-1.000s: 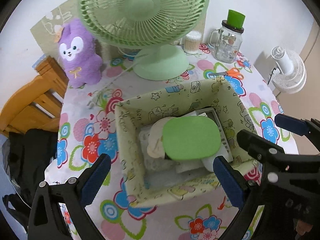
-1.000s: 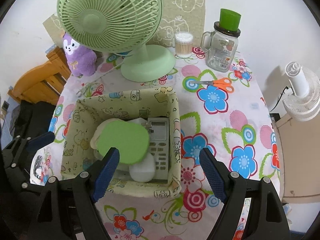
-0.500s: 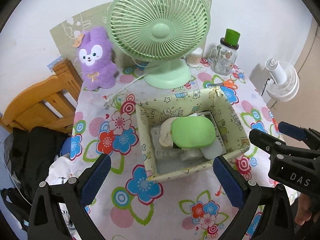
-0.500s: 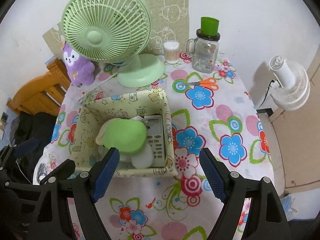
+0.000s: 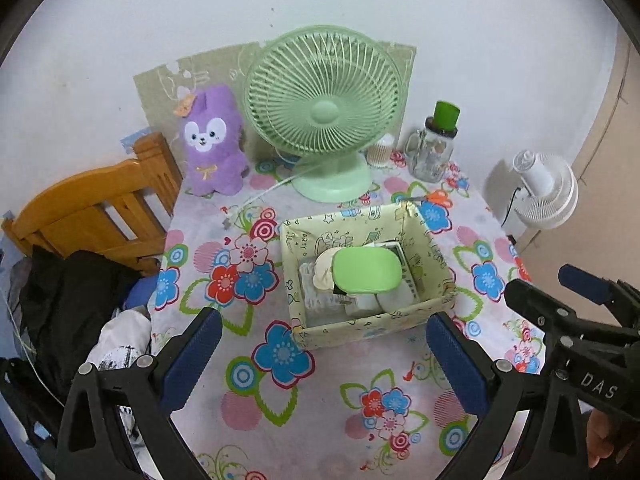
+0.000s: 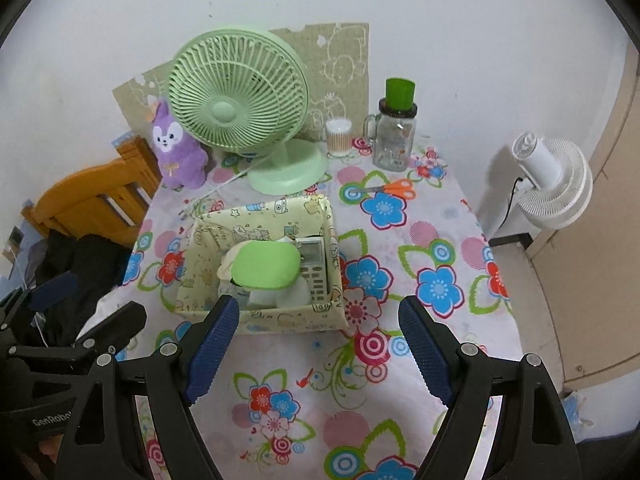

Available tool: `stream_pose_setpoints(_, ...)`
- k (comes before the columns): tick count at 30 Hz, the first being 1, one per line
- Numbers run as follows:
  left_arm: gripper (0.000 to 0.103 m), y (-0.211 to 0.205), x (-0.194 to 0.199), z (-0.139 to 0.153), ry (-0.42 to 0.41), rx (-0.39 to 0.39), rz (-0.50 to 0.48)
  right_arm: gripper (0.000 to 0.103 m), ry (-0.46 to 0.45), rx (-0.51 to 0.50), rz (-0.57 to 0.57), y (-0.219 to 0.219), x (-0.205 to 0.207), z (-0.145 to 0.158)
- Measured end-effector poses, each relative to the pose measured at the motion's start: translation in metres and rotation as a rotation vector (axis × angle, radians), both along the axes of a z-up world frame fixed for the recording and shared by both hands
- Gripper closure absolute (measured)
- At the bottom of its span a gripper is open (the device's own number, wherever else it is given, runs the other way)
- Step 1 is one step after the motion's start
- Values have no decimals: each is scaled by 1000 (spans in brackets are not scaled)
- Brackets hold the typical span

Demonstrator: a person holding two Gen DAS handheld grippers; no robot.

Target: Organize rigid objects

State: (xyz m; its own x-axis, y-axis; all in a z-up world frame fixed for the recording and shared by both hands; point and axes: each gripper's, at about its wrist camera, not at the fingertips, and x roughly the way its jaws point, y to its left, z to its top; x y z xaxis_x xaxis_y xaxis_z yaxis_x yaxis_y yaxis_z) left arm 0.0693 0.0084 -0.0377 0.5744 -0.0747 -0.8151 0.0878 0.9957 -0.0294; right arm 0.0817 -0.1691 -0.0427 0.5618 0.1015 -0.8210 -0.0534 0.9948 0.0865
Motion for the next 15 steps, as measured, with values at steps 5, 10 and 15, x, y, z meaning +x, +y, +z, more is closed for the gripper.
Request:
stream_pose_setpoints(5, 0, -3, -19, 19, -27, -7, 23, 19, -35, 0, 10, -5, -15, 21)
stream_pose_setpoints(10, 0, -8, -39, 39, -61, -6, 44, 17, -69, -3, 16, -10, -32, 41)
stream_pose_setpoints(15, 0, -11, -57, 56, -99, -4, 51, 12, -129, -22, 23, -13, -51, 64)
